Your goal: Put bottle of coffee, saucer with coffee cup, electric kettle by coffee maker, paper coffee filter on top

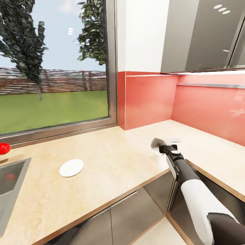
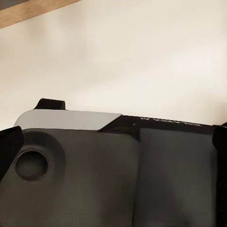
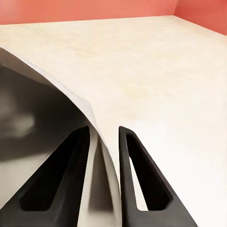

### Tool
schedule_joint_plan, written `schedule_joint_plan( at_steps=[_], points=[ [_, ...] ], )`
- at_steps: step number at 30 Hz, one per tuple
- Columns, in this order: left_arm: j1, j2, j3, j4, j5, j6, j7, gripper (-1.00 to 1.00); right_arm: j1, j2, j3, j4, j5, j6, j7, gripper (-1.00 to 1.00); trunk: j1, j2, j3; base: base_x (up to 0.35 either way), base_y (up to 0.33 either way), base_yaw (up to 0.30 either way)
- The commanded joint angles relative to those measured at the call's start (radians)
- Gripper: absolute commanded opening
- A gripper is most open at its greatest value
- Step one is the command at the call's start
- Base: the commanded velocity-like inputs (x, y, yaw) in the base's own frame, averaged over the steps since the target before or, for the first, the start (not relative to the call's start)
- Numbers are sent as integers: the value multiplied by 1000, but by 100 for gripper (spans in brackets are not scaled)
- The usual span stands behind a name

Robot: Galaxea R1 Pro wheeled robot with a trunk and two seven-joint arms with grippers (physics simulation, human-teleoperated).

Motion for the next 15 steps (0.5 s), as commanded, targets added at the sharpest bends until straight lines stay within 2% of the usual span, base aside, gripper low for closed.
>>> schedule_joint_plan(
  at_steps=[1,15],
  points=[
    [0,-1,2,-2,8,-1,0,100,0,0,-1,-2,8,7,1,-100,0,-1,-1,0,0,0],
    [0,-1,2,-2,8,-1,0,100,1,1,0,-5,7,8,2,-100,0,-1,-1,0,0,0]
  ],
)
